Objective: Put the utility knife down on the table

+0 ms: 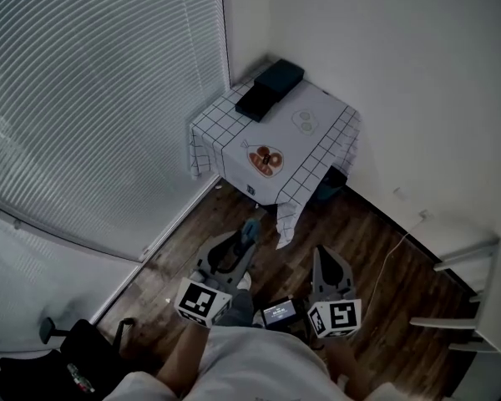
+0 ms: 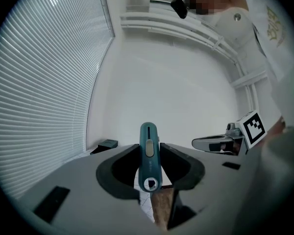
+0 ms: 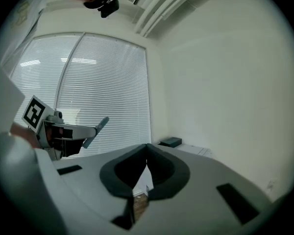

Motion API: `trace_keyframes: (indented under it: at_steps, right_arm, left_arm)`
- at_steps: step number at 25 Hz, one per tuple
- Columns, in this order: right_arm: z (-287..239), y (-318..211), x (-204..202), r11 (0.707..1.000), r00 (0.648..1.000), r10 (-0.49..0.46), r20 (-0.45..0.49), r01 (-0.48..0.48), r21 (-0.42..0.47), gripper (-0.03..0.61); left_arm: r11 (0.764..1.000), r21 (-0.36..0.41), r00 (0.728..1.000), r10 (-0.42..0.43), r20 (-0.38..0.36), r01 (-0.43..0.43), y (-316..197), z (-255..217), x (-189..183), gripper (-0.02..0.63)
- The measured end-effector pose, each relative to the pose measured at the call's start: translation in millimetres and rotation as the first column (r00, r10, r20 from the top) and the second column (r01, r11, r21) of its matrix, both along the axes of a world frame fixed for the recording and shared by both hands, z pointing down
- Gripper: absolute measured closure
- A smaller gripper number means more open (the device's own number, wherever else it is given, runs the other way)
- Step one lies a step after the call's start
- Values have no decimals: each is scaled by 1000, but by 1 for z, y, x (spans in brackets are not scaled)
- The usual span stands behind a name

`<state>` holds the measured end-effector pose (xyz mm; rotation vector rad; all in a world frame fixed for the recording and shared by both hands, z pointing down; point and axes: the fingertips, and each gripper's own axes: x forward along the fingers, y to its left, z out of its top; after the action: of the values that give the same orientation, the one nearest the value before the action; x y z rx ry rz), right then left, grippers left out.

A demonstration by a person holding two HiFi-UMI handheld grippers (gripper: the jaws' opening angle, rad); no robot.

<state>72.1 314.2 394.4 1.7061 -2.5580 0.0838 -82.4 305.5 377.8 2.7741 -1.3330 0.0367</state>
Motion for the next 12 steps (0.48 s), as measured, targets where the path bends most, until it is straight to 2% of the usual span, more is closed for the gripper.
trace_keyframes:
  at_steps: [12]
  right_arm:
    - [-15,-90,-15,1000,1000,7,14,-7,19,571]
  left_arm:
    - [999,17,999,30,-22,-30,-107,-11,-8,476]
